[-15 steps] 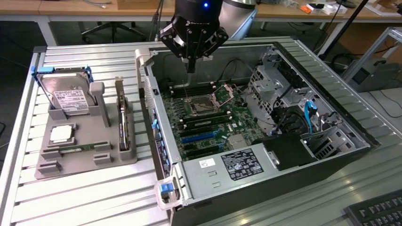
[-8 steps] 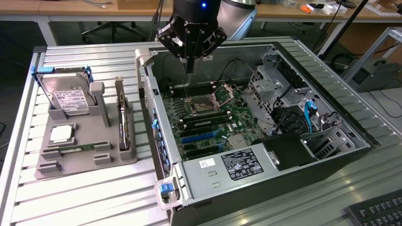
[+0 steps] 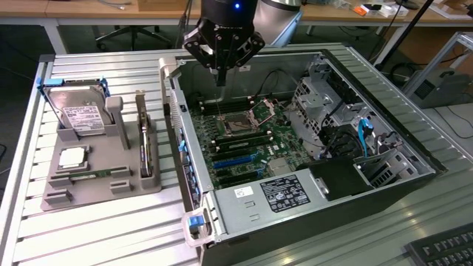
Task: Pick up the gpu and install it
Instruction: 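Reach for the gpu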
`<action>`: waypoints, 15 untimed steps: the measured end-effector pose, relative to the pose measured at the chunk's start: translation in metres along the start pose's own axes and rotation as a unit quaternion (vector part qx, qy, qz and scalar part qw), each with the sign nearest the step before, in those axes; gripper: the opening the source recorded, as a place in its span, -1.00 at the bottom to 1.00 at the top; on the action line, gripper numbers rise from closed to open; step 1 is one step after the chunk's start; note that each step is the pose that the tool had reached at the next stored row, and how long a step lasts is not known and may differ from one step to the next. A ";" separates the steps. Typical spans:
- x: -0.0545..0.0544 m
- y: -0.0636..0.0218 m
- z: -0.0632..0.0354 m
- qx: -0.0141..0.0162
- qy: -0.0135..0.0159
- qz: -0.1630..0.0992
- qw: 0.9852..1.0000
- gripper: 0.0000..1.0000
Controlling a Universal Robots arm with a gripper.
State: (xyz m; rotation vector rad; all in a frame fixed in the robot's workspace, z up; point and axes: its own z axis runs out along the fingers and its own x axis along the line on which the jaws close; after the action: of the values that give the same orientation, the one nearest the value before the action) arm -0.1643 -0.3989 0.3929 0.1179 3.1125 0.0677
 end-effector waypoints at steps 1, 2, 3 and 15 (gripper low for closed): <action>0.000 0.0000 0.0000 0.000 0.000 0.000 1.000 -0.79; 0.001 -0.0001 0.0000 0.000 0.000 0.000 1.000 -0.79; 0.001 -0.0001 0.0000 0.000 0.000 0.000 1.000 -0.79; 0.007 -0.0006 0.0000 0.000 0.000 0.000 1.000 -0.79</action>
State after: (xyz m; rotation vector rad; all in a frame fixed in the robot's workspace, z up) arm -0.1717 -0.3989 0.3927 0.1179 3.1125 0.0677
